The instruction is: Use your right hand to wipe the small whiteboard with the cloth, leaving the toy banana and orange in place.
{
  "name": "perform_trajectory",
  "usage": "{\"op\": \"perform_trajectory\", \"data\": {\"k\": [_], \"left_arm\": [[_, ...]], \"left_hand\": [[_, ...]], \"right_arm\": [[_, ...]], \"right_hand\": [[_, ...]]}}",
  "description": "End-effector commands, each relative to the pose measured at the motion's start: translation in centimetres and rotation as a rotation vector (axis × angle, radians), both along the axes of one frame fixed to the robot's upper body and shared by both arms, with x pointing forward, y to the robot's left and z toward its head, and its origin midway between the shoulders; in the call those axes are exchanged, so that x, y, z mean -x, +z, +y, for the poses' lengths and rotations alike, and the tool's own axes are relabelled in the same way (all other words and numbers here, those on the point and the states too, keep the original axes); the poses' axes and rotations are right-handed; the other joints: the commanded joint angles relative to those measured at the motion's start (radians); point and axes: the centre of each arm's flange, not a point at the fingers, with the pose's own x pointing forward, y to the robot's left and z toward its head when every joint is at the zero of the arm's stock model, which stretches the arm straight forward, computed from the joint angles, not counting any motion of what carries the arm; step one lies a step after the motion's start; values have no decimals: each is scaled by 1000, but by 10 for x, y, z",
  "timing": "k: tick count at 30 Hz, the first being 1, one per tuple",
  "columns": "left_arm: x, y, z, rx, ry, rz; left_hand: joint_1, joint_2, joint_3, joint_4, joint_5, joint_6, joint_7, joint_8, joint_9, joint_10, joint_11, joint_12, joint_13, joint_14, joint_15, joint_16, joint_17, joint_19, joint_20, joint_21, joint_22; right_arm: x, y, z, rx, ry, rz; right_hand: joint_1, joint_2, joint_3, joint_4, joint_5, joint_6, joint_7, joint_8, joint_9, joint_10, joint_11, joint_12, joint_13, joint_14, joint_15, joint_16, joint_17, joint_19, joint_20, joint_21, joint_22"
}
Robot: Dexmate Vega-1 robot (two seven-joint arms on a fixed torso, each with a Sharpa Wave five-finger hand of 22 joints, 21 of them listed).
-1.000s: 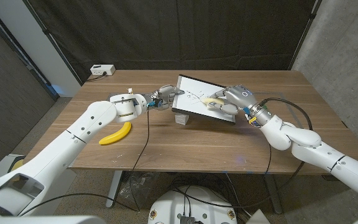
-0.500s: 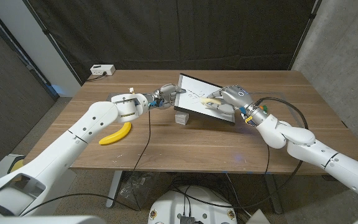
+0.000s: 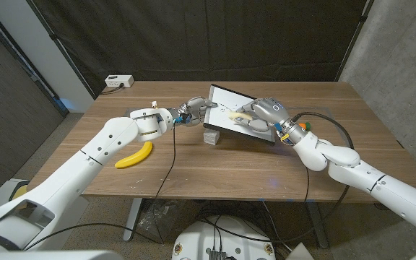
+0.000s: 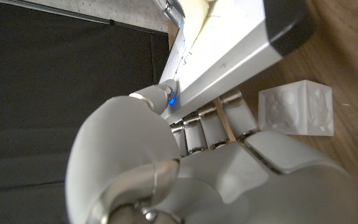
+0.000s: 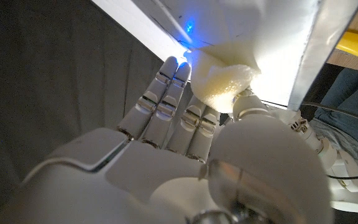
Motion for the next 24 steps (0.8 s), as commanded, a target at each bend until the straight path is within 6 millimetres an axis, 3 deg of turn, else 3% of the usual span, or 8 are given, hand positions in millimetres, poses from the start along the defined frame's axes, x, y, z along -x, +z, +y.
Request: {"op": "perform_trajectory", "data": {"k": [1,13,18,24], "left_arm": [[-2,1,-2,-3,-20,2],[-3,3,-4,-15,-32,3],[-1,2,-2,-9,-23,3],[0,1,3,-1,-12,1]], "left_hand": [[2,5,16,7,3,34,35,-2,2,6,-4,1,2,10,-4,5,5,9,1,6,3],[0,5,18,6,3,35,35,-2,2,6,-1,1,2,12,-3,5,5,8,0,6,3],[-2,5,20,6,3,35,35,-2,2,7,0,2,2,11,-3,5,5,7,0,6,3],[-3,5,21,6,2,35,36,-2,2,7,-3,2,2,11,-3,4,5,9,0,6,3]], "right_arm": [[-1,10,10,-14,34,-26],[-11,25,25,6,38,-42],[-23,30,11,-10,-22,-29],[-25,20,-10,-16,-83,-5]], "right_hand": [[5,12,-1,6,9,64,-62,0,3,-2,-2,-2,2,-1,-81,1,0,-4,-53,2,5],[4,12,-1,6,9,65,-62,-2,3,-2,-2,-4,2,1,-81,3,0,-6,-53,3,5],[3,13,-1,6,9,65,-62,-3,3,-2,-2,-4,2,1,-81,3,0,-7,-53,3,5],[3,13,-1,6,10,66,-62,-4,3,-2,-2,-5,3,1,-81,4,-1,-7,-52,4,6]]}}
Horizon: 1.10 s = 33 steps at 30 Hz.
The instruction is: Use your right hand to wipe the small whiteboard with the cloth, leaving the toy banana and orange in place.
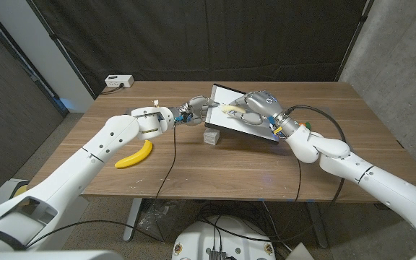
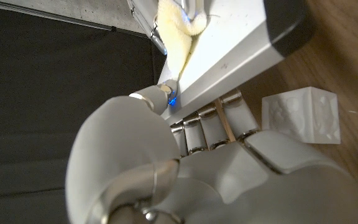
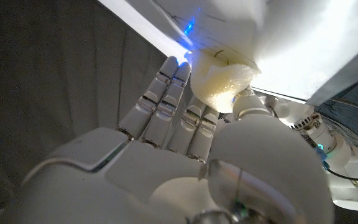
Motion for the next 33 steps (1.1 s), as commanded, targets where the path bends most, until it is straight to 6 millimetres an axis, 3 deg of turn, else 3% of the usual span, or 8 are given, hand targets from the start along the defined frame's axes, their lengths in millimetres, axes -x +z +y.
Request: {"op": "perform_trajectory", "data": {"k": [1,9,16,33], "left_arm": [[3,0,7,12,16,-6],[4,9,13,20,26,-42],[2,10,12,20,16,-35],[-6,8,8,25,4,-22]], "left_hand": [[-3,5,17,10,7,34,37,-2,2,7,-2,2,1,10,-3,5,5,9,0,6,4],[-5,6,18,9,6,34,36,-2,2,6,-2,1,1,11,-5,5,6,8,0,6,4],[-7,6,20,9,6,34,35,-2,2,7,-1,2,1,12,-4,6,6,9,-1,6,4],[-10,6,23,9,6,35,36,-2,2,7,-7,1,1,10,-5,5,6,9,-1,6,4]], "right_arm": [[-11,-5,-28,-18,-100,36],[-15,-29,-50,-23,-173,97],[-20,-30,-60,-47,-208,115],[-7,-6,-14,-55,-41,53]], "right_hand": [[-1,9,3,2,4,66,-62,4,2,-1,-3,0,2,1,-81,4,-1,-4,-48,4,6],[-2,10,3,2,4,67,-62,3,2,-1,-3,-1,3,3,-81,4,-1,-4,-47,5,6],[-2,10,3,2,4,68,-62,2,3,-1,-3,-2,3,5,-80,5,-1,-3,-46,7,6],[-2,11,3,2,5,70,-62,-1,3,2,-3,-2,3,11,-80,8,-1,-4,-44,9,6]]}}
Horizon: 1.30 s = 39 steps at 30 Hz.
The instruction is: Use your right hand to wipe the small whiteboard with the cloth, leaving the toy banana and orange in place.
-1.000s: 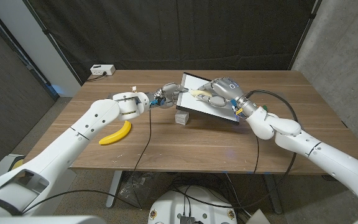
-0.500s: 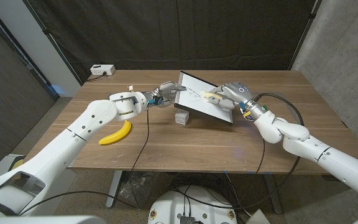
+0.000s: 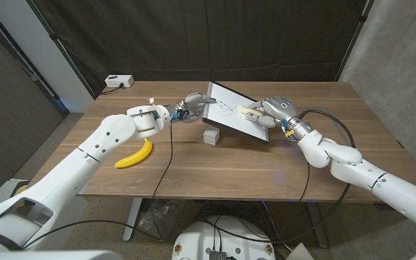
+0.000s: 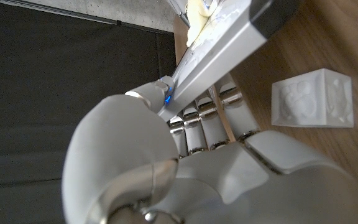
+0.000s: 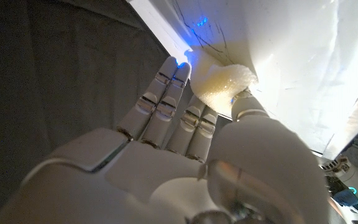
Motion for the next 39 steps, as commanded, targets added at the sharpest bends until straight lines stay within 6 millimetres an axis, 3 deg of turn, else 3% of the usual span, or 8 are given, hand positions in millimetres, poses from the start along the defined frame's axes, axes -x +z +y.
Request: {"op": "perform_trajectory", "data": {"k": [1,10,18,29,39], "left_arm": [[-8,-1,-3,6,-9,11],[-11,1,-5,-4,-25,16],[-15,2,-8,-11,-39,21],[-16,-1,-4,-14,-33,31],[-15,-1,-1,-7,-17,22]], "left_hand": [[-2,9,19,13,5,35,35,4,2,10,-9,5,2,11,-5,5,5,11,-3,6,3],[-4,9,21,13,5,33,38,3,3,13,-13,5,2,12,-4,6,5,10,-3,6,3],[-6,9,23,13,5,35,36,4,3,10,-9,4,2,12,-4,5,5,10,-4,6,3],[-9,9,26,12,5,35,35,4,3,12,-6,5,3,13,-4,6,5,11,-4,6,3],[-11,9,28,12,5,35,37,3,3,12,-8,5,3,11,-5,5,5,10,-5,5,4]], "right_arm": [[9,15,32,-5,120,-44],[13,23,50,12,161,-73],[4,24,46,11,123,-62],[-18,20,16,-7,-29,-29],[-19,8,-10,-57,-104,2]], "right_hand": [[2,7,3,2,6,70,-61,3,2,5,-6,1,3,11,-80,8,-1,-5,-44,4,1],[2,7,3,2,6,71,-62,2,3,6,-5,1,3,13,-79,9,-1,-5,-44,5,1],[1,7,2,2,6,72,-62,1,3,6,-5,0,3,14,-79,9,-1,-5,-44,6,1],[1,7,2,1,6,72,-62,-1,3,7,-5,0,3,14,-79,8,-2,-8,-44,6,1],[0,6,2,1,6,72,-62,-2,3,7,-5,-1,3,13,-79,7,-2,-9,-43,8,1]]}}
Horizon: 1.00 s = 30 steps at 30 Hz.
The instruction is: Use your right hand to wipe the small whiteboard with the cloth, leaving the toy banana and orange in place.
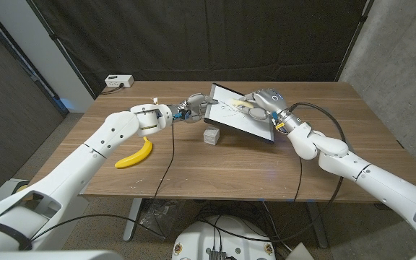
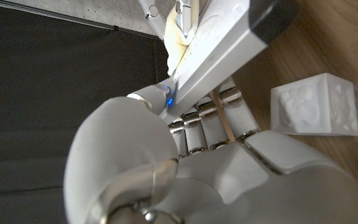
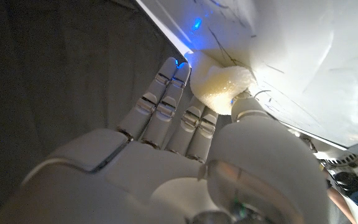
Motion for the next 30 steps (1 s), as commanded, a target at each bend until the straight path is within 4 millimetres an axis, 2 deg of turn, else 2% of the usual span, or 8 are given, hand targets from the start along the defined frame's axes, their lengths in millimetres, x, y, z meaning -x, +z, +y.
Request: {"op": "perform_trajectory", "data": {"k": [1,6,11,21,30], "left_arm": [[0,-1,4,6,16,-5],[1,-1,5,12,24,-8],[0,-2,4,17,28,-11],[1,-3,0,20,26,-15],[2,-4,-4,19,17,-14]], "left_hand": [[-2,0,22,17,5,32,33,4,3,10,-7,5,4,11,-4,5,6,5,1,6,4],[-3,0,23,18,5,33,33,4,3,10,-12,4,4,10,-3,5,6,6,1,6,4],[-4,1,24,18,5,32,31,3,3,8,-4,4,4,11,-5,5,6,5,1,6,4],[-6,1,26,17,4,32,30,3,3,11,-5,5,4,11,-4,5,6,4,2,6,4],[-7,1,27,17,4,33,30,4,3,10,-11,4,4,11,-3,5,6,5,1,6,4]], "right_arm": [[-5,-14,-31,-45,-98,42],[-2,-20,-36,-62,-107,58],[4,-22,-35,-79,-81,62],[22,-26,-11,-83,42,59],[29,-24,14,-52,127,48]], "right_hand": [[0,6,2,1,7,72,-62,8,4,5,-4,4,4,11,-81,3,3,-4,-48,8,2],[0,7,2,1,7,72,-62,7,4,5,-4,3,4,12,-81,4,3,-4,-48,8,2],[0,7,2,2,7,72,-62,7,4,5,-4,3,4,13,-81,4,4,-4,-47,9,2],[-1,7,2,2,7,73,-62,5,4,6,-3,3,4,15,-81,4,3,-5,-47,10,2],[-1,7,1,1,7,75,-62,4,4,6,-3,3,4,16,-81,5,3,-6,-46,11,2]]}}
